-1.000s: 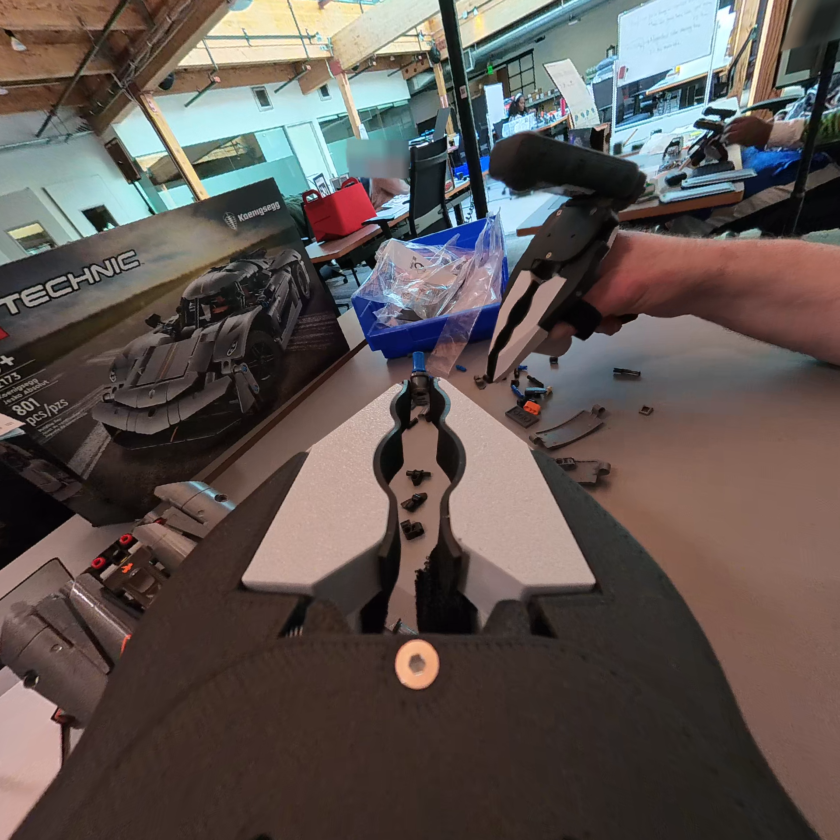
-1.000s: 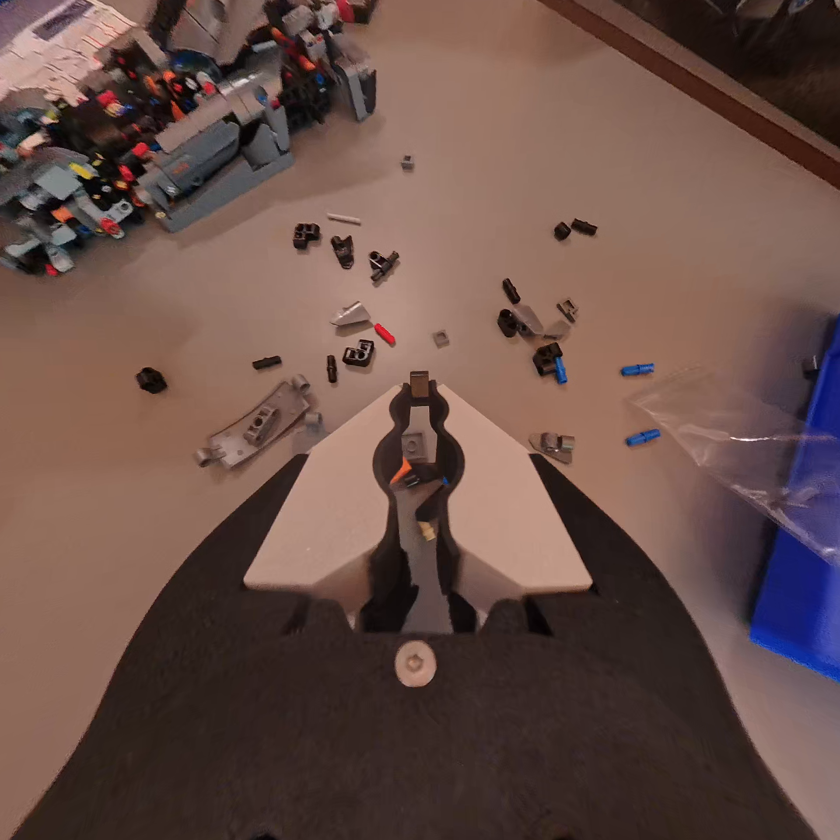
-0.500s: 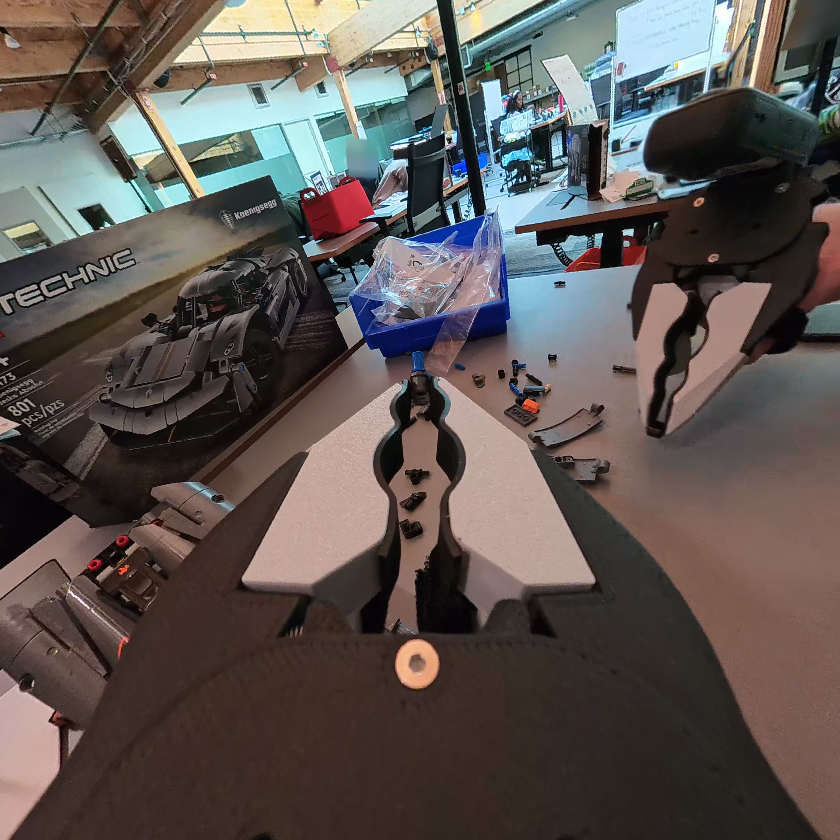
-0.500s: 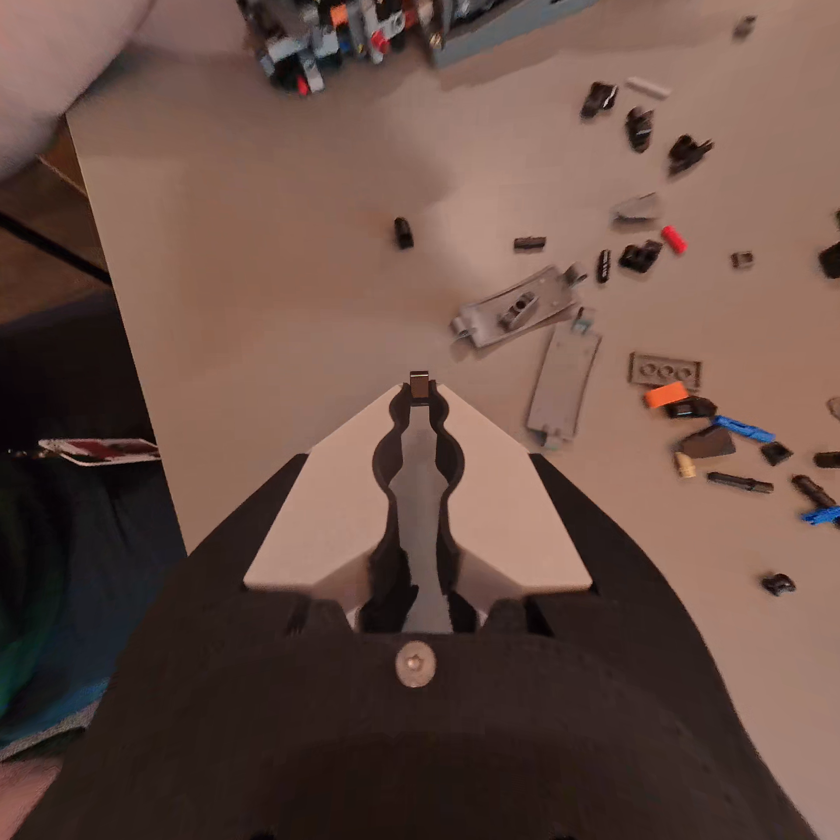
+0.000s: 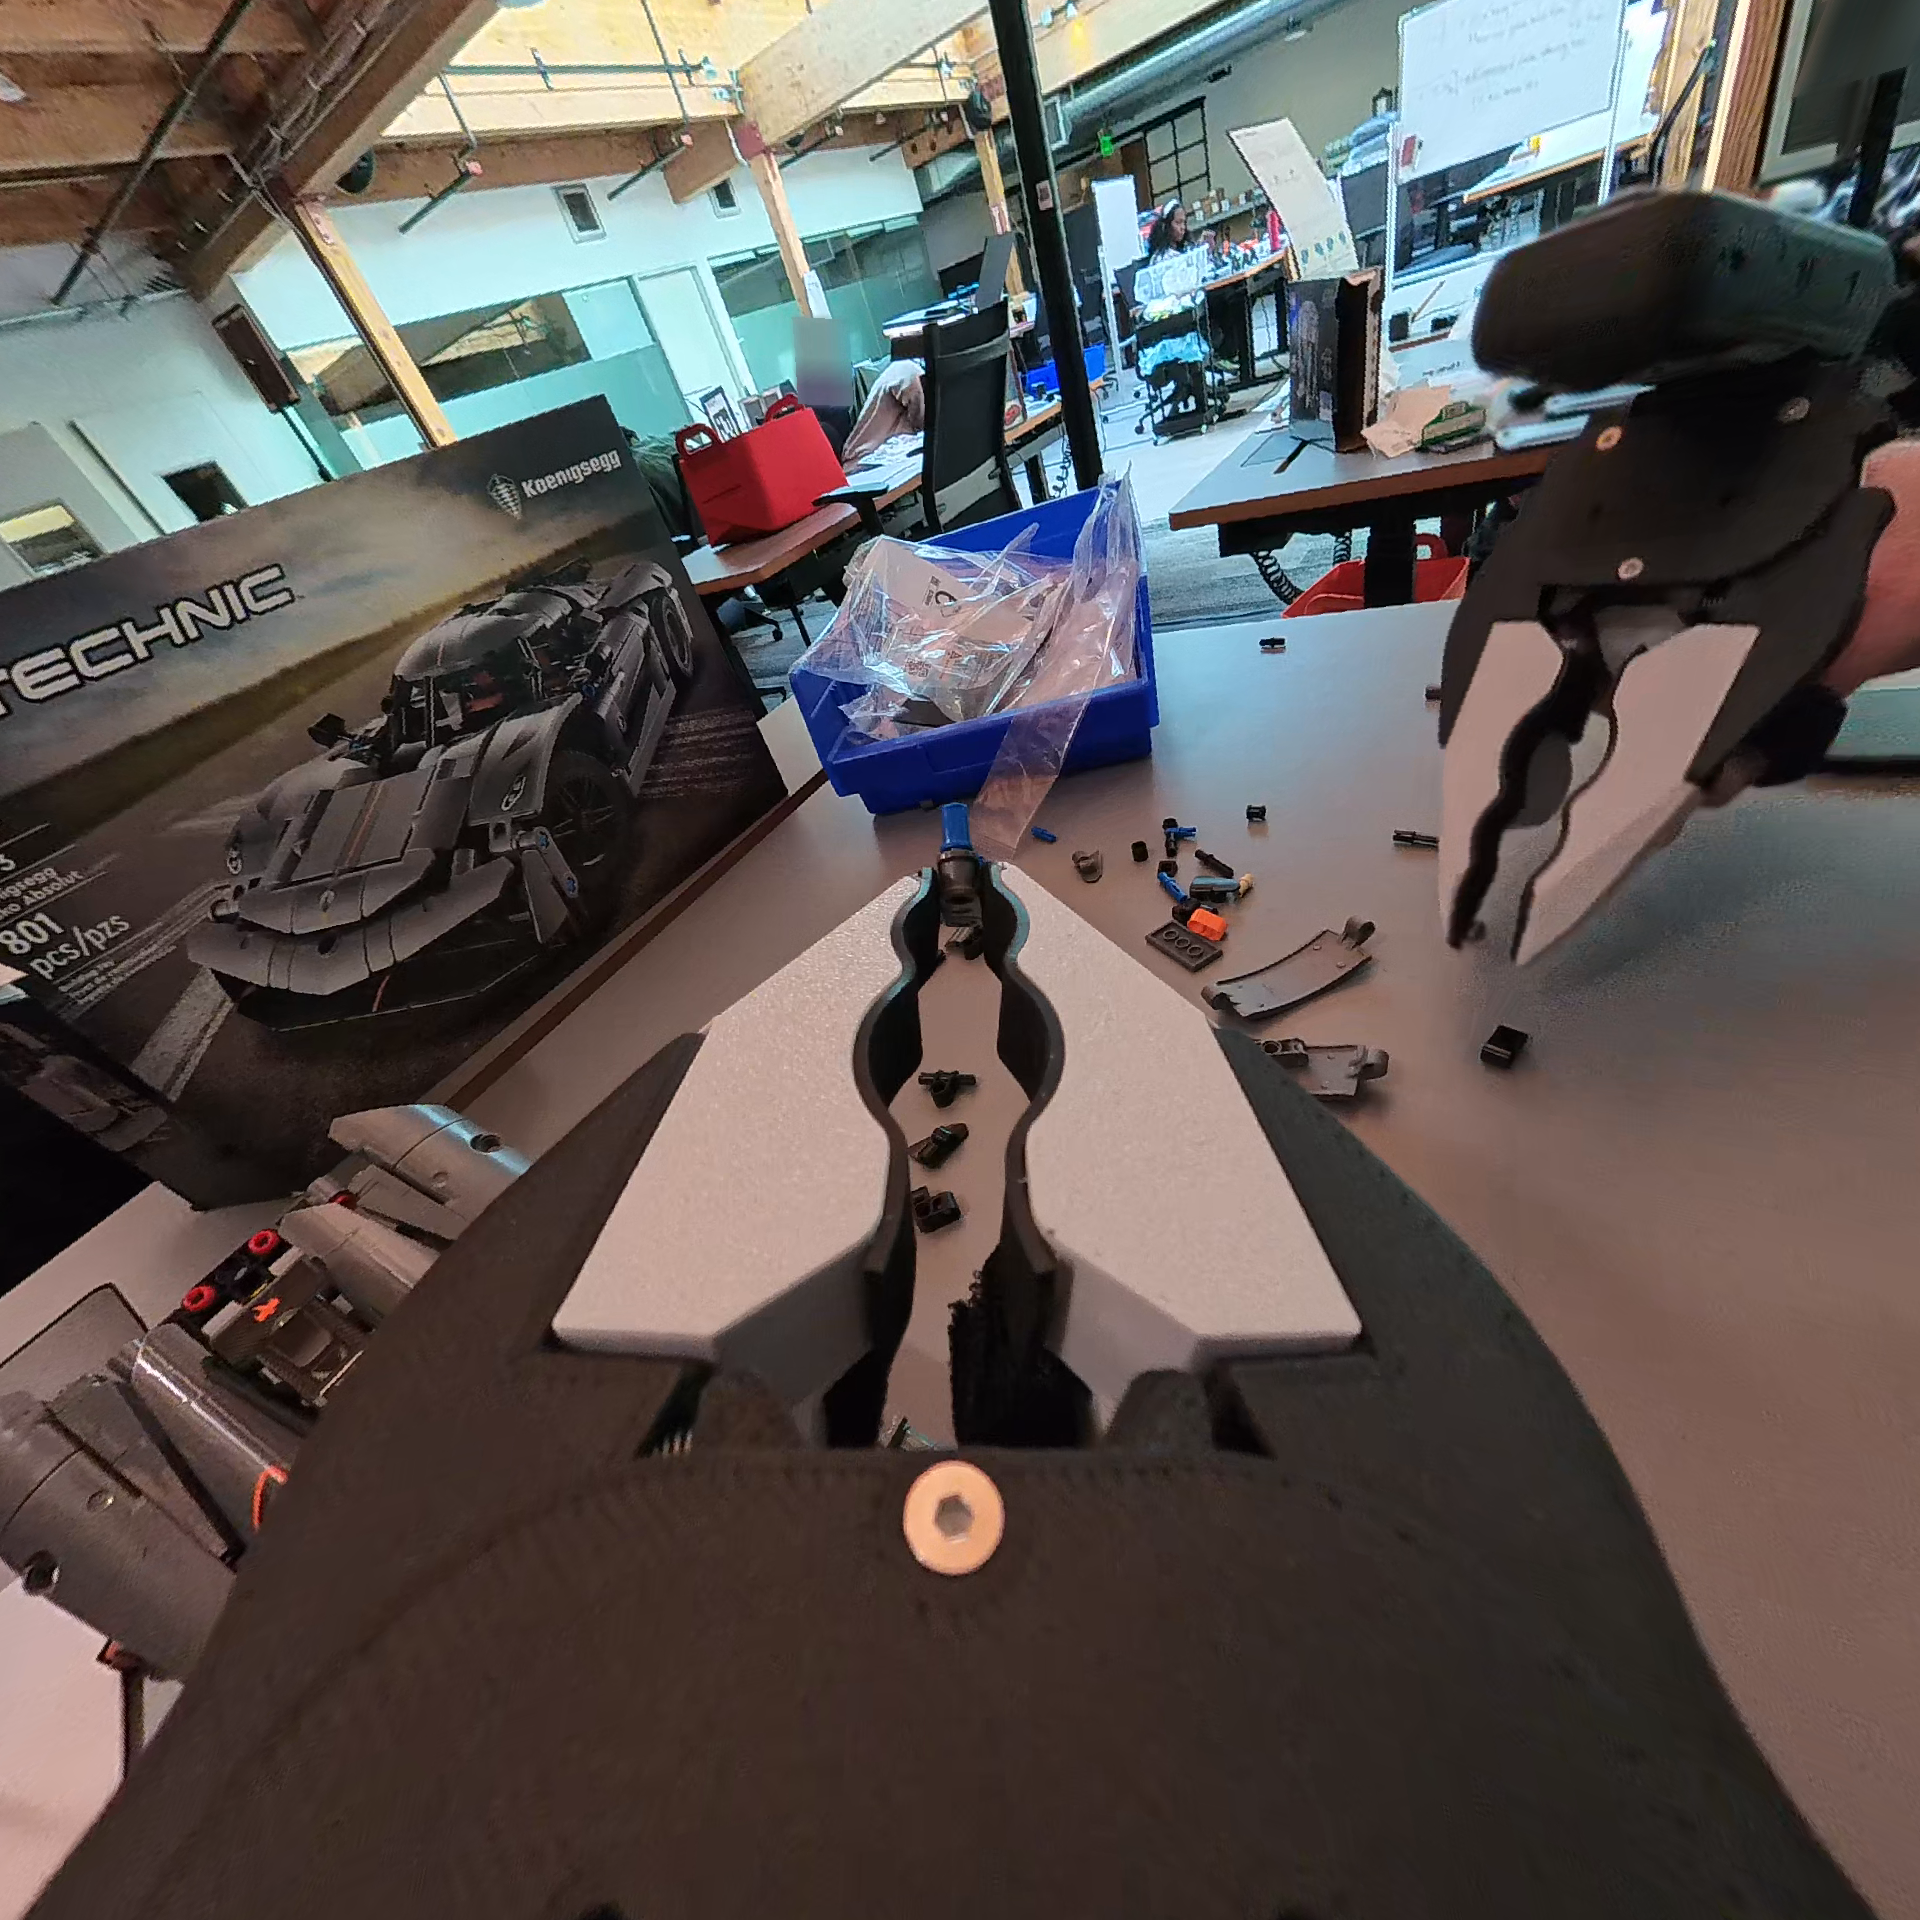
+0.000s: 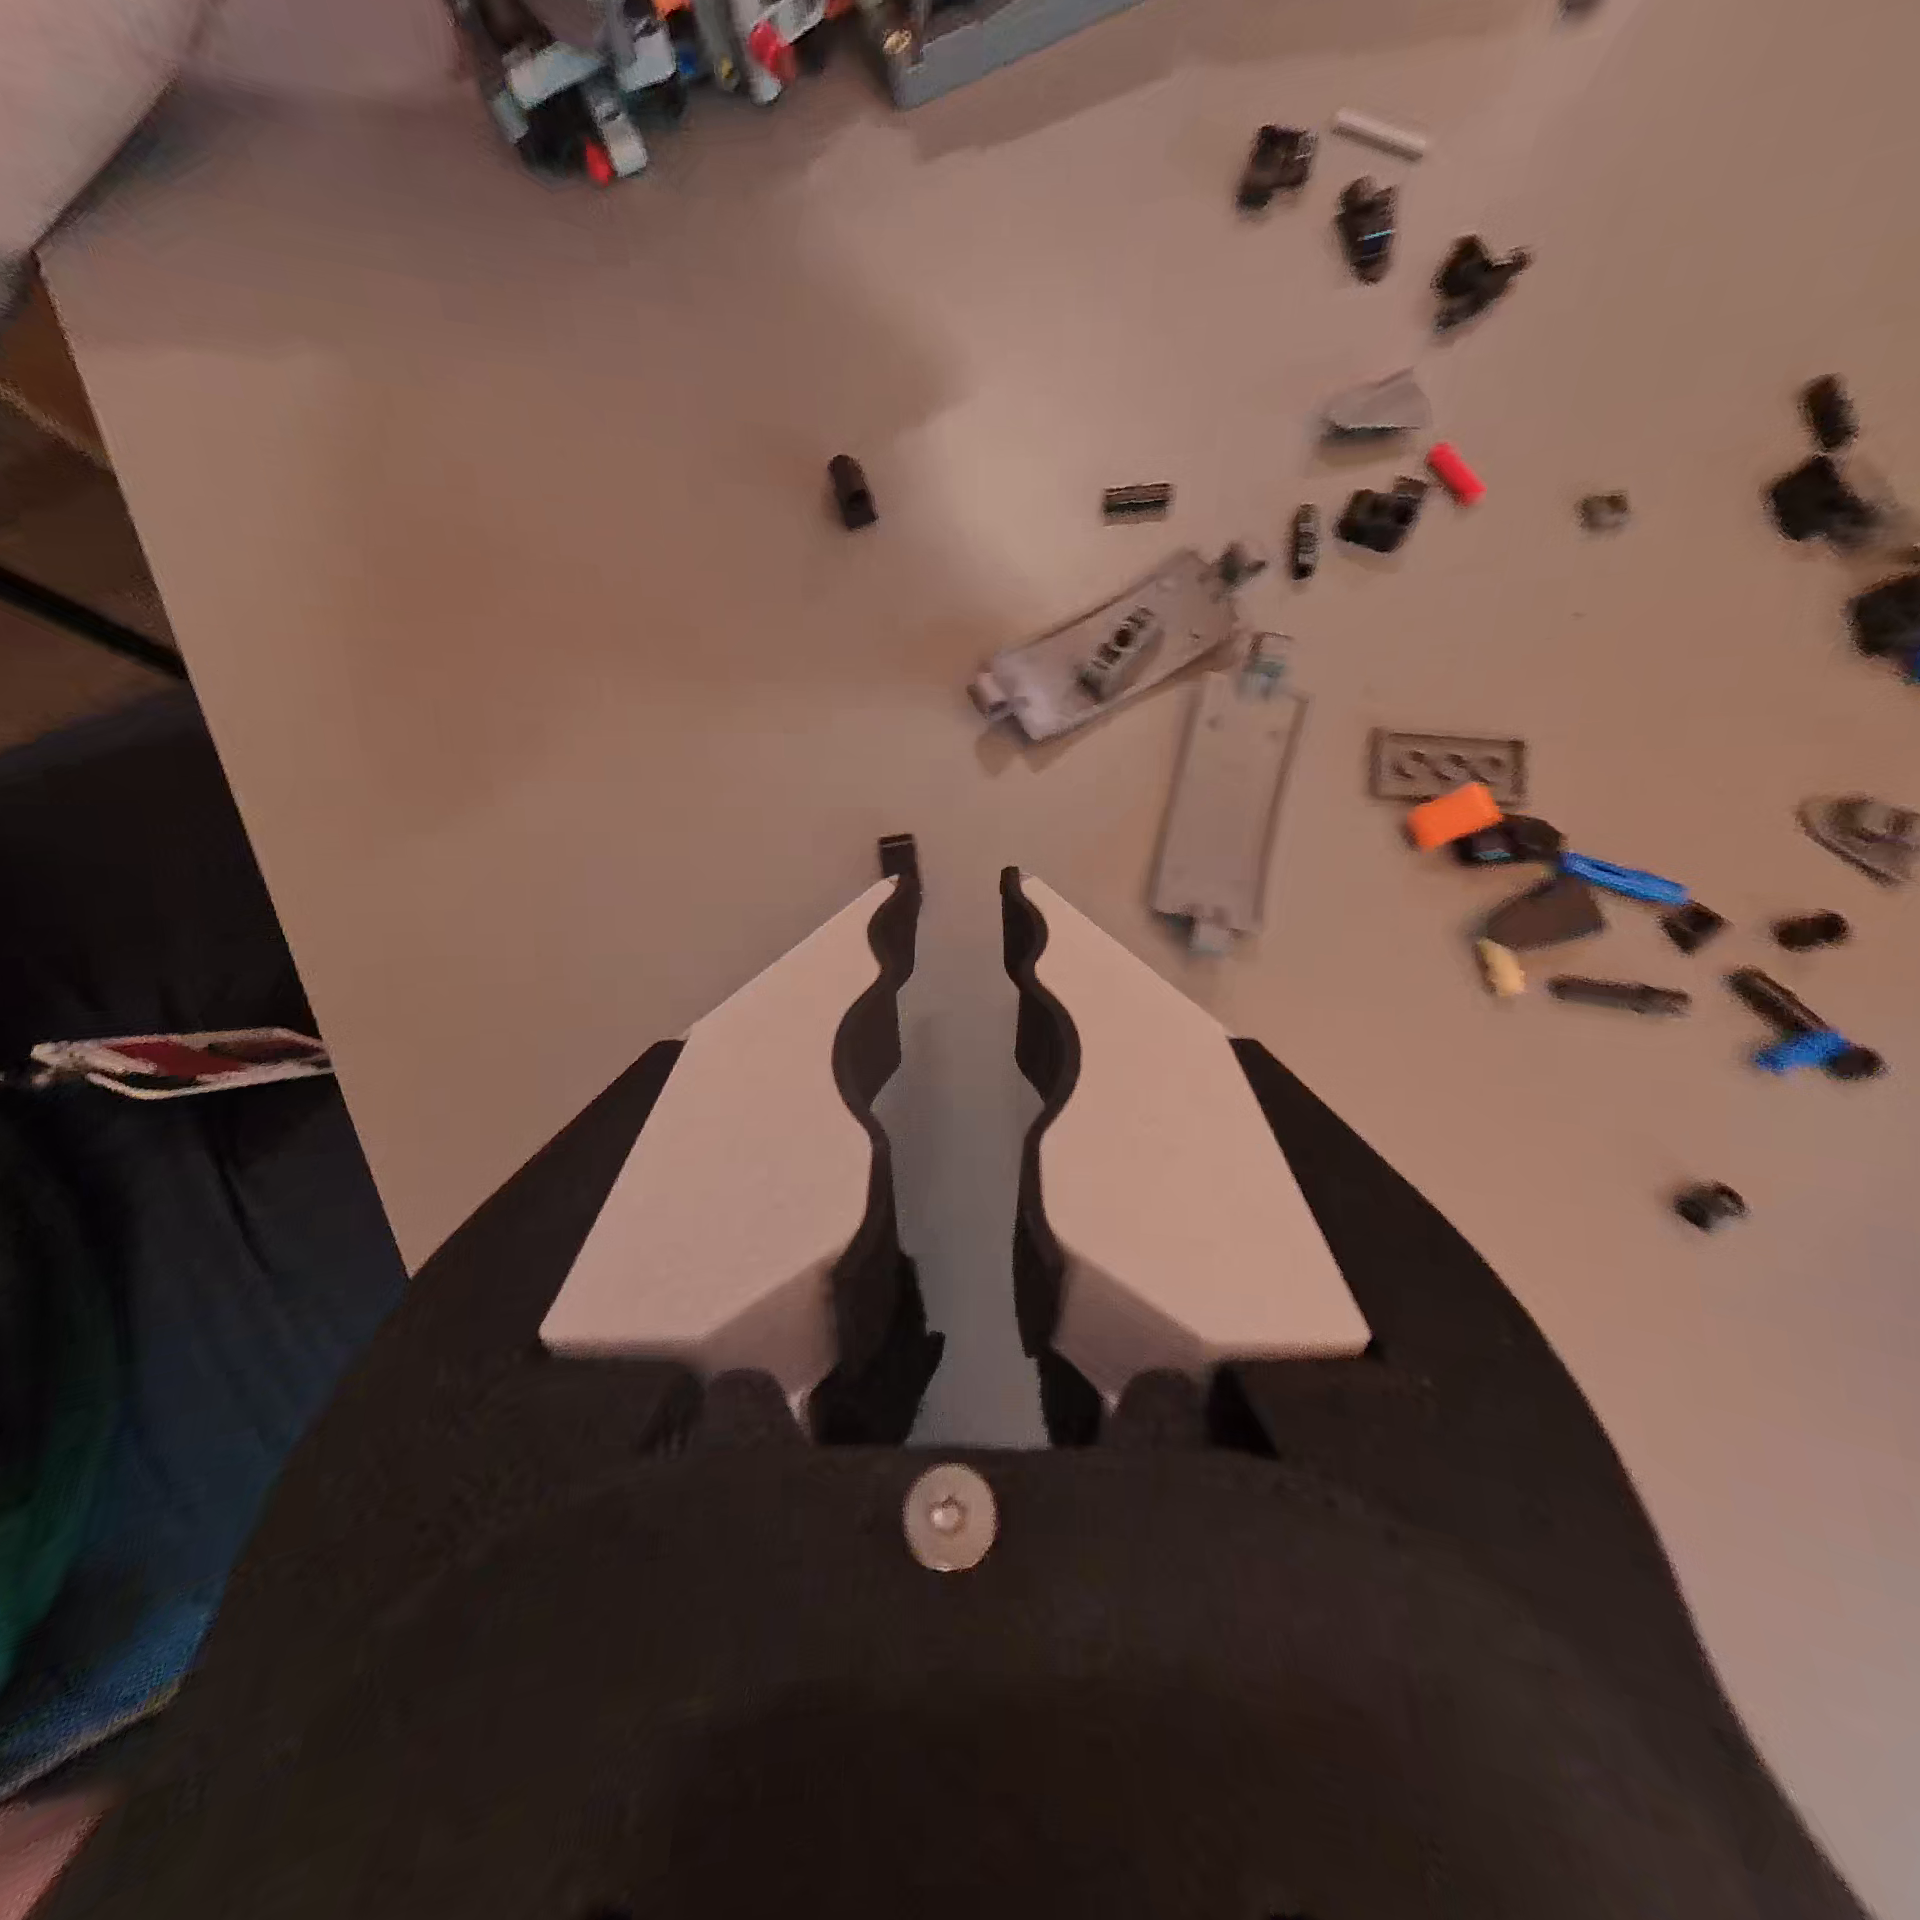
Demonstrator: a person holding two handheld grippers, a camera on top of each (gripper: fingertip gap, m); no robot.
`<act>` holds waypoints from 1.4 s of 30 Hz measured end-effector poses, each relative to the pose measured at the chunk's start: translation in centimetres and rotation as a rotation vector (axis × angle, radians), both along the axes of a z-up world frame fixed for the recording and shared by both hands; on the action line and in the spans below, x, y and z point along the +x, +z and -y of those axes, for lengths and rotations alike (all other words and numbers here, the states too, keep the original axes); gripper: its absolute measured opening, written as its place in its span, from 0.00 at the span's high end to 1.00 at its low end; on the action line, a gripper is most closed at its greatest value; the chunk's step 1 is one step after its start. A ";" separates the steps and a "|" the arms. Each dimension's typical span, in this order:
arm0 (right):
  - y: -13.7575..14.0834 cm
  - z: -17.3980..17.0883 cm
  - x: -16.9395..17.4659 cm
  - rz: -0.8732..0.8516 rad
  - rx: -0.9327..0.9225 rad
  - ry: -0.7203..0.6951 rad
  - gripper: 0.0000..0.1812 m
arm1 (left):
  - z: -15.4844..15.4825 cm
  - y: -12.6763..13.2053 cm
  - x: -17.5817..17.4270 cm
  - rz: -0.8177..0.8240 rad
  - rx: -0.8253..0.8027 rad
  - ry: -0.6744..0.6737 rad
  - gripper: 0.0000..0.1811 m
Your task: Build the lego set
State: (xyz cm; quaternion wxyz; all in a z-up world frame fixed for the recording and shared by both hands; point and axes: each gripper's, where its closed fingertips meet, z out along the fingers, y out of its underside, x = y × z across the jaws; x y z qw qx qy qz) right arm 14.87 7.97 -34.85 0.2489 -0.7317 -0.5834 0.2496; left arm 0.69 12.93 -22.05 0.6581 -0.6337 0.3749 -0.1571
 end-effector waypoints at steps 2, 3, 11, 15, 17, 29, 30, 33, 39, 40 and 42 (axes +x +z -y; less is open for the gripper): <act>1.2 -1.5 1.3 -0.036 0.021 -0.079 0.93 | 0.0 0.0 0.0 0.001 -0.001 0.000 0.97; 1.8 -2.3 2.0 -0.060 0.032 -0.127 0.93 | 0.0 0.0 0.0 0.002 -0.001 0.001 0.97; 3.8 -7.3 6.9 -0.156 0.082 -0.402 0.93 | -0.2 -0.3 -0.1 -0.001 -0.009 0.005 0.97; 3.2 -8.1 6.8 -0.140 0.082 -0.408 0.93 | -0.3 -0.4 -0.1 -0.006 -0.010 0.007 0.97; 3.0 -8.4 6.6 -0.133 0.084 -0.405 0.93 | -0.3 -0.4 -0.1 -0.006 -0.010 0.008 0.97; -0.8 -11.3 2.5 0.119 0.154 -0.163 0.90 | -0.4 -0.6 -0.2 -0.010 -0.017 0.009 0.97; -1.2 -11.4 2.3 0.140 0.163 -0.133 0.90 | -0.4 -0.6 -0.2 -0.009 -0.016 0.009 0.97; -2.1 -11.7 1.7 0.184 0.169 -0.053 0.89 | -0.4 -0.6 -0.1 -0.011 -0.016 0.006 0.97; -2.5 -12.0 1.2 0.219 0.164 0.032 0.92 | -0.4 -0.7 0.0 -0.013 -0.018 0.003 0.97; -2.5 -11.9 1.1 0.214 0.156 0.038 0.93 | -0.4 -0.6 0.0 -0.013 -0.017 0.003 0.97; -2.5 -11.9 1.0 0.197 0.133 0.038 0.93 | -0.4 -0.6 0.0 -0.010 -0.016 0.004 0.97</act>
